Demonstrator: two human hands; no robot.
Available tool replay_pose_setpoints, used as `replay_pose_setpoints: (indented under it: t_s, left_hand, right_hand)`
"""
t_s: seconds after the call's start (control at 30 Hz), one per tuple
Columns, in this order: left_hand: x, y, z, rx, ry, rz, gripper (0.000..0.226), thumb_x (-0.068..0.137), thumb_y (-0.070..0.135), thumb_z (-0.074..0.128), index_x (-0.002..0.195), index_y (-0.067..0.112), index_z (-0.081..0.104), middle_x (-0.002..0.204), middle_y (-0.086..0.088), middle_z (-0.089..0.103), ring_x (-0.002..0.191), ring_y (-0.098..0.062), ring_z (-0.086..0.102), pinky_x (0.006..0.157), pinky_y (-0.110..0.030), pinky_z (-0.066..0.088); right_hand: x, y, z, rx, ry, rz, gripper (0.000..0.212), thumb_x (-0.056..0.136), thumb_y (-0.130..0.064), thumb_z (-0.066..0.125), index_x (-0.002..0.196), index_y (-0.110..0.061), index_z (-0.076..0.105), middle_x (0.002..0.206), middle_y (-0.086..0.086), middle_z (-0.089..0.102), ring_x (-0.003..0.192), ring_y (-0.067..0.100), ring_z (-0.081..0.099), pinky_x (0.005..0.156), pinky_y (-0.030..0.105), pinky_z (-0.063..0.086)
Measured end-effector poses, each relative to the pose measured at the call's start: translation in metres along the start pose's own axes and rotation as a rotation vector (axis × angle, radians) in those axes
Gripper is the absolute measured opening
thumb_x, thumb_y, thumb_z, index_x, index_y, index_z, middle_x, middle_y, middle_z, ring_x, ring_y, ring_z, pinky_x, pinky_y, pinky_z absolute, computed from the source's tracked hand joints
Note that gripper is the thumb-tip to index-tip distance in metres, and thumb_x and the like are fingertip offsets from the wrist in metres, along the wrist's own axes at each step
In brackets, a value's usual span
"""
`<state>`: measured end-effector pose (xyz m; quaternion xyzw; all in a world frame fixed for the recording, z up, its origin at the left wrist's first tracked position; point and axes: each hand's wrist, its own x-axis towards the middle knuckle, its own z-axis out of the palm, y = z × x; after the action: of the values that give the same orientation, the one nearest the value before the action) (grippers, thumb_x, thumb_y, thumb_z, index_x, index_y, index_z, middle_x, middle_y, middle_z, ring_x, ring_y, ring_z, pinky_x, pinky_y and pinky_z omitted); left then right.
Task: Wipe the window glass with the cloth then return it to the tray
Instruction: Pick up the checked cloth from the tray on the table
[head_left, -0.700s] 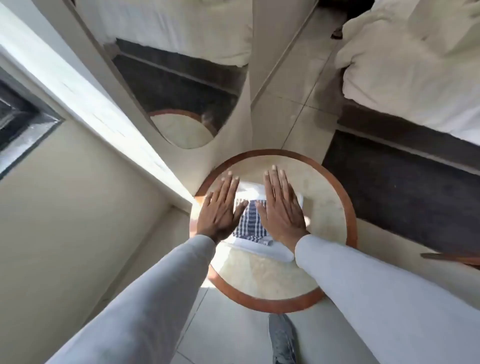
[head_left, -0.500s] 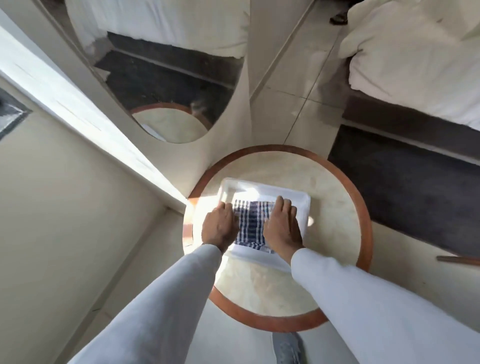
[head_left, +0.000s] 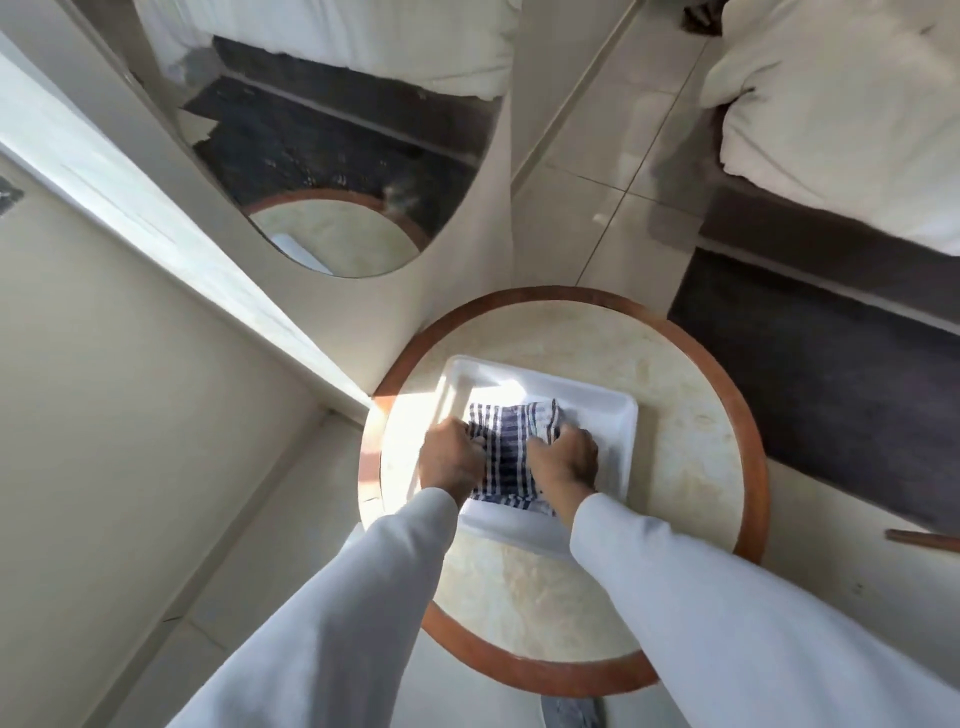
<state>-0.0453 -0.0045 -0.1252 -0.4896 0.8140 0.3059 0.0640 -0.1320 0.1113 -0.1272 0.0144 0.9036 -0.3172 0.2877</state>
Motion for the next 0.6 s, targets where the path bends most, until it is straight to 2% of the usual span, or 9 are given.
replay_pose_setpoints:
  t_s: [0.07,0.13,0.2,0.27,0.33,0.47,0.6]
  left_hand:
    - [-0.002,0.0,-0.012,-0.054,-0.012,-0.033,0.021,0.104,0.015,0.065,0.116,0.003,0.077,0.115,-0.019,0.079,0.1,-0.037,0.076,0.091,-0.044,0.066]
    - [-0.007,0.006,-0.03,-0.123,0.006,-0.06,0.017,0.103,0.02,0.069,0.105,0.007,0.08,0.111,-0.015,0.08,0.101,-0.037,0.076,0.09,-0.044,0.065]
    - [-0.012,0.014,-0.053,-0.164,0.05,-0.059,0.017,0.102,0.021,0.07,0.091,0.01,0.077,0.104,-0.013,0.081,0.097,-0.037,0.074,0.081,-0.04,0.059]
    - [-0.02,0.022,-0.079,-0.171,0.087,-0.019,0.024,0.102,0.021,0.069,0.079,0.014,0.068,0.099,-0.013,0.081,0.091,-0.037,0.071,0.072,-0.036,0.048]
    - [-0.032,0.032,-0.112,-0.185,0.124,0.014,0.02,0.103,0.022,0.069,0.083,0.017,0.065,0.102,-0.014,0.08,0.096,-0.039,0.07,0.075,-0.037,0.047]
    - [-0.068,0.054,-0.191,-0.182,0.185,0.043,0.021,0.103,0.023,0.068,0.097,0.004,0.075,0.105,-0.02,0.079,0.101,-0.043,0.071,0.083,-0.045,0.056]
    - [-0.117,0.072,-0.281,-0.259,0.284,0.07,0.018,0.103,0.024,0.07,0.1,0.008,0.077,0.106,-0.014,0.08,0.092,-0.036,0.07,0.075,-0.037,0.05]
  right_hand:
    - [-0.006,-0.005,-0.007,0.04,-0.016,-0.049,0.034,0.094,-0.025,0.071,0.123,-0.007,0.067,0.125,0.02,0.072,0.117,0.044,0.069,0.101,0.049,0.06]
    - [-0.013,-0.014,-0.015,0.068,-0.015,-0.102,0.02,0.094,-0.028,0.068,0.107,-0.013,0.062,0.113,0.018,0.075,0.105,0.043,0.072,0.089,0.047,0.062]
    - [-0.022,-0.027,-0.024,0.089,0.0,-0.147,0.017,0.094,-0.03,0.066,0.098,-0.018,0.054,0.103,0.017,0.077,0.095,0.043,0.072,0.079,0.042,0.058]
    - [-0.037,-0.044,-0.037,0.116,0.03,-0.2,0.018,0.093,-0.031,0.067,0.096,-0.021,0.051,0.1,0.016,0.077,0.091,0.042,0.071,0.073,0.038,0.051]
    - [-0.055,-0.067,-0.055,0.164,0.05,-0.252,0.018,0.092,-0.03,0.068,0.093,-0.024,0.051,0.092,0.011,0.074,0.085,0.039,0.068,0.071,0.035,0.046]
    - [-0.108,-0.125,-0.103,0.214,0.057,-0.334,0.018,0.087,-0.035,0.068,0.092,-0.025,0.053,0.082,0.005,0.069,0.079,0.038,0.062,0.067,0.035,0.045]
    - [-0.178,-0.19,-0.157,0.303,0.054,-0.476,0.021,0.083,-0.035,0.069,0.089,-0.017,0.059,0.086,0.006,0.077,0.082,0.038,0.066,0.071,0.042,0.054]
